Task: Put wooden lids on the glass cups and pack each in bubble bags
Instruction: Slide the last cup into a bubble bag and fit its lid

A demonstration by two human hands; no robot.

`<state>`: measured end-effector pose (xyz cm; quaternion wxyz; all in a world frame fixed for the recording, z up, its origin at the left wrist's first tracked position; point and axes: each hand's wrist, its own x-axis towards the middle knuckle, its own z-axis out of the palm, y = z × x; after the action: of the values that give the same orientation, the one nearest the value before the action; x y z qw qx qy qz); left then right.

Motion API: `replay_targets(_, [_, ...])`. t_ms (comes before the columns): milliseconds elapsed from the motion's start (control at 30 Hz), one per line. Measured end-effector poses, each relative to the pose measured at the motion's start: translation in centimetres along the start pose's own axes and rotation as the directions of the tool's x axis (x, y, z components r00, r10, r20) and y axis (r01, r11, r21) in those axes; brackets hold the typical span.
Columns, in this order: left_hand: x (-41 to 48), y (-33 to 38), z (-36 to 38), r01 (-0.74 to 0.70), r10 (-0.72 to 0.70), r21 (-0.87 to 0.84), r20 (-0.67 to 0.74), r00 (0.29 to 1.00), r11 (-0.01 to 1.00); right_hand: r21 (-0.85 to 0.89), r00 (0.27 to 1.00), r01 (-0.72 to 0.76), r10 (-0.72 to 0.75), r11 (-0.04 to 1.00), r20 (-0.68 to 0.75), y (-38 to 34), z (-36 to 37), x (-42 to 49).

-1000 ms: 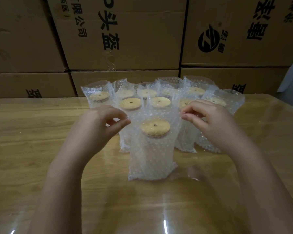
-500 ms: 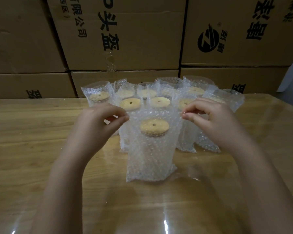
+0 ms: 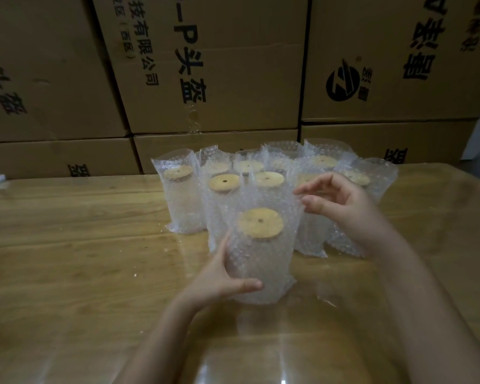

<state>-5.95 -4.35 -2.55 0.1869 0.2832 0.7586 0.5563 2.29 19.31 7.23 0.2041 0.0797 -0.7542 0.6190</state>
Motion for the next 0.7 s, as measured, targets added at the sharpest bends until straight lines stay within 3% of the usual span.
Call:
replay_targets(100, [0.1,-1.4,1.8,-0.023,0.019,-0.050,-0.082,0.996,0.998,0.255,0.967,-0.119,0.170,0.960,-0.188,2.4,1.7,0.6])
replay_targets(233, [0.3,-1.5,3.2,-0.071,0.051,-0.091,-0.204,0.978,0.993,0.304,0.892,-0.291,0.372,0.907,-0.256,6.8,5.1,-1.3])
replay_targets(500, [0.0,-0.9,3.7,-0.104,0.037,-0.195,-0.322,0.946,0.975,0.346,0.874,-0.225,0.345,0.911,-0.341,10.2,7.0,-4.2])
replay_targets(700, [-1.6,-0.9,1.3,-0.072,-0.065,-0.316,-0.403,0.913,0.946,0.335,0.890,-0.255,0.356,0.907,-0.286,10.8,6.8,-4.4])
